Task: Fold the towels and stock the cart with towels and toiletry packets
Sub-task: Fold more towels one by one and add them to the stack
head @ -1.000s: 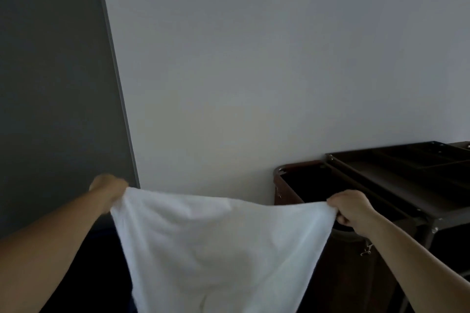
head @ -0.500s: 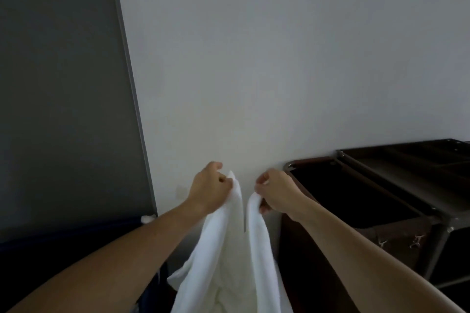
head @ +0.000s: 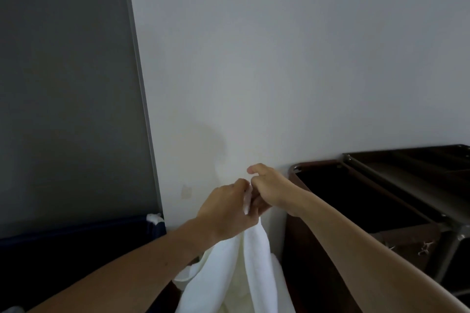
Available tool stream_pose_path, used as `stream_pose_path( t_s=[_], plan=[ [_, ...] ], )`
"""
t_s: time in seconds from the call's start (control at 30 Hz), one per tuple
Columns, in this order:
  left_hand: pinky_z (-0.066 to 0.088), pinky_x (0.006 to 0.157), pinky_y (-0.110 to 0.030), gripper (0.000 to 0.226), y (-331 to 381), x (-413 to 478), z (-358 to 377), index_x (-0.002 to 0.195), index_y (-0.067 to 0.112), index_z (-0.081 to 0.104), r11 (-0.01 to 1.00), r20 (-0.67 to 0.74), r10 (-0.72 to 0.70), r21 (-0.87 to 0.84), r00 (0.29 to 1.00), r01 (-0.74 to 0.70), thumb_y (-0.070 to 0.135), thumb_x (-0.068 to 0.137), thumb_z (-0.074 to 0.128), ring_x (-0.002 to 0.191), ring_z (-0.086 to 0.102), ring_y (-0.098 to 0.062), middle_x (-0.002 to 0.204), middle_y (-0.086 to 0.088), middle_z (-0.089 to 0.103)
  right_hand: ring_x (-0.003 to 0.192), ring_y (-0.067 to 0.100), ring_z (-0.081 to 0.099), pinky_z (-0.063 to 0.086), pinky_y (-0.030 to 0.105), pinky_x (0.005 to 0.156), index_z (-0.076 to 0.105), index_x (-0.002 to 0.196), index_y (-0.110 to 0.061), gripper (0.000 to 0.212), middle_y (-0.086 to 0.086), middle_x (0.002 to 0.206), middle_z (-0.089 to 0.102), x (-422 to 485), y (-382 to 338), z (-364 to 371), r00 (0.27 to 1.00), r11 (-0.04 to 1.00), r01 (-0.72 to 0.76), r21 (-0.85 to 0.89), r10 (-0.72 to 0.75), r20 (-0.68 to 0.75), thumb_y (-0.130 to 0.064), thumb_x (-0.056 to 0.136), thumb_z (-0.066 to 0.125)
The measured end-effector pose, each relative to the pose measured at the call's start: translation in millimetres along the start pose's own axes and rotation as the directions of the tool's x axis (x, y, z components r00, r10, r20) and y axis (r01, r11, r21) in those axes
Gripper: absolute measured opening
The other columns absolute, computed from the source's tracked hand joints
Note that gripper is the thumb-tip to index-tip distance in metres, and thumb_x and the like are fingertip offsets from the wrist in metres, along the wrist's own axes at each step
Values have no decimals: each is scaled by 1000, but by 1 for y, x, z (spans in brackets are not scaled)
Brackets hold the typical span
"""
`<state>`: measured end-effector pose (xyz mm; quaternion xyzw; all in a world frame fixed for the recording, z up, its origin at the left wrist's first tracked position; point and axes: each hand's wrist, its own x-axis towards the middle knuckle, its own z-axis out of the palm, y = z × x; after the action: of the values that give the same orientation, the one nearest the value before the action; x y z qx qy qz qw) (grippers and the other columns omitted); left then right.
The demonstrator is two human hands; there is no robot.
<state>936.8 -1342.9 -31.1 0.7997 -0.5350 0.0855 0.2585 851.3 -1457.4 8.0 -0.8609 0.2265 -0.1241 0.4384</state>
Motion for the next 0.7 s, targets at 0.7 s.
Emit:
stream_pose_path(
  t_s=[0.7],
  plan=[
    [57,75,-29,14,-13,75,-185,102,20,61,-120,-212,23,-971,977,-208,17,94,50,80,67,-14,86,2,66,130,-6,46,40,19,105,44,136,-53,63,-27,141,50,14,21,-20,898,879,439,187,-437,-51,-30,86,74]
  ],
)
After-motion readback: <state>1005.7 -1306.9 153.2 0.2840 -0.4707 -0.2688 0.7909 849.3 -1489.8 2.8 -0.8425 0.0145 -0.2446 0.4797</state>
